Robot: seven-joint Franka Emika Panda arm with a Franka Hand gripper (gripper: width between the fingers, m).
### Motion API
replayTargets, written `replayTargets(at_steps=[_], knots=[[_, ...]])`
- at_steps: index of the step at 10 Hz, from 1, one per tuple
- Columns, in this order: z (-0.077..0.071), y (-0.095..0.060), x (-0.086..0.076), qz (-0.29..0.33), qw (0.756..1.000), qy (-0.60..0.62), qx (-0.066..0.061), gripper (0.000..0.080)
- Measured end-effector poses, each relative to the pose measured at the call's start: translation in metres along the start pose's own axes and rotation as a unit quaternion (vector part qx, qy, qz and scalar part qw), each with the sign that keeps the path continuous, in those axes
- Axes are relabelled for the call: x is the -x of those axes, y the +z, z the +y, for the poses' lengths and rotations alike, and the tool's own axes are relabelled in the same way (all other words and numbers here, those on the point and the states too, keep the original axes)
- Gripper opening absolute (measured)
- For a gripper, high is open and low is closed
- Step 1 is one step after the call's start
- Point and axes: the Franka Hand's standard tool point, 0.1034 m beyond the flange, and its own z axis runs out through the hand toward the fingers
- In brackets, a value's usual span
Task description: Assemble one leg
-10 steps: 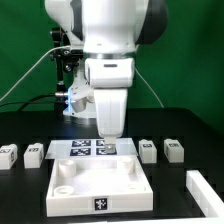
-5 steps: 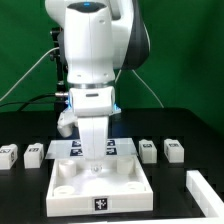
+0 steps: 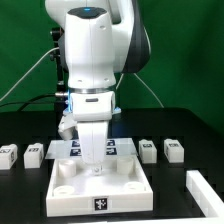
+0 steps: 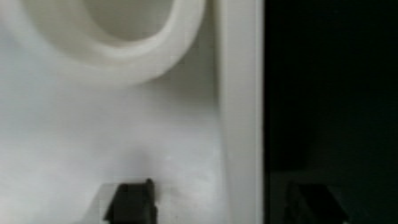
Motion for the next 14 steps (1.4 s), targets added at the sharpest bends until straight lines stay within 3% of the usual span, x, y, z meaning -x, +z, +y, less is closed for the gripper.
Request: replayTargets(at_steps=[1,2,3,11,13,14], knots=[[0.000,0.000,0.000,0.000,1.000,0.000,0.000,0.0230],[0.000,0.000,0.000,0.000,1.000,0.000,0.000,0.0230],[0.000,0.000,0.000,0.000,1.000,0.001,0.001,0.0066],[0.002,-0.001,0.000,0.000,1.000,0.000,0.001,0.0057],[0.019,-0.005,-0.012,0.003,1.000,-0.011,0.011,0.0057],[0.027,-0.005,-0.028,0.006,1.000,-0.003,0.008,0.0057]])
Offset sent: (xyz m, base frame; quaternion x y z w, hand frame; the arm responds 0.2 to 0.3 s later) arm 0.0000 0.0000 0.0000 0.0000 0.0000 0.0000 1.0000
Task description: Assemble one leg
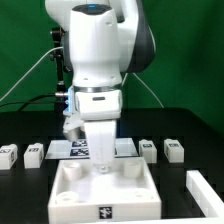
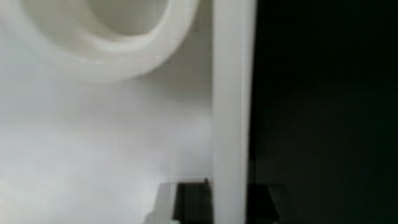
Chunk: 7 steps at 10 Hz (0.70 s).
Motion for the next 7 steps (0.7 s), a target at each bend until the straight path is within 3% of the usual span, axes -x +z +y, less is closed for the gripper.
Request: replayTargets(at_steps=[2,3,4,5,7], knots=[[0.021,0.000,-0.041,0.007,1.000,0.019,0.006,0.0057],[0.029,0.000,-0.052,0.008,1.000,0.022,0.006,0.0057],[0.034,0.001,-0.055,0.006,1.000,0.026,-0.001,0.0057],[0.035,0.003,-0.055,0.001,1.000,0.024,-0.020,0.0057],[0.037,0.007,-0.054,-0.008,0.999,0.009,-0.036,0.0057]])
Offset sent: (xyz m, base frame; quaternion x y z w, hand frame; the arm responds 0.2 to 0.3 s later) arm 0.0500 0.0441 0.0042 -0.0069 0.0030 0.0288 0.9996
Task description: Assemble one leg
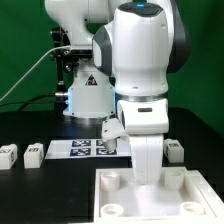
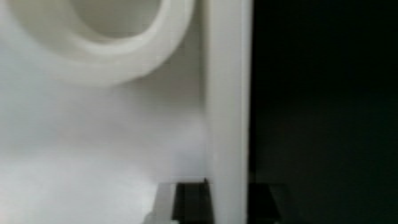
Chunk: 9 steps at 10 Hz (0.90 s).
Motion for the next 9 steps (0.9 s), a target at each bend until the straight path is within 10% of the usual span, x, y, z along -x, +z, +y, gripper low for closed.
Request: replayTargets(at_steps=[6,8,9], knots=[[0.0008,0.0011,0.0009,0.001,1.000,-0.014,0.010,0.0064],[0.0007,0.0015,0.0014,0.001,1.000,-0.014,0.010,0.0382],[0.0008,0.0015,0.0015,0.002,1.000,-0.013,0.010,0.0382]])
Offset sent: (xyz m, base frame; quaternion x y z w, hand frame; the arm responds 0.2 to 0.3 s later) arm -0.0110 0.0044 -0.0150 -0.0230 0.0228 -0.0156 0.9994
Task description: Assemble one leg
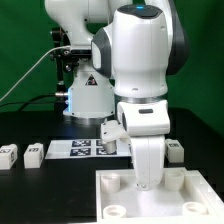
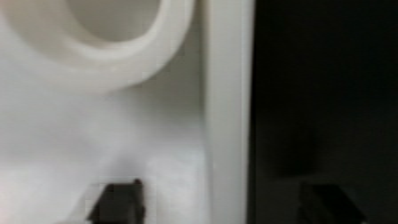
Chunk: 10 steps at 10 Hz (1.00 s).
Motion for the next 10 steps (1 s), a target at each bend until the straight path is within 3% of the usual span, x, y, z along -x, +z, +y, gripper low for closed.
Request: replayTargets(at_steps=[1,2,10], knots=[[0.0006,-0.0004,0.0000,0.000,1.000,0.000,0.001,0.0568],[0.0009,-0.0005,0.0000,0.000,1.000,0.000,0.001,0.0625],[0.0019,-0.0025,0.0004,0.000,1.000,0.006,0.003,0.0649]])
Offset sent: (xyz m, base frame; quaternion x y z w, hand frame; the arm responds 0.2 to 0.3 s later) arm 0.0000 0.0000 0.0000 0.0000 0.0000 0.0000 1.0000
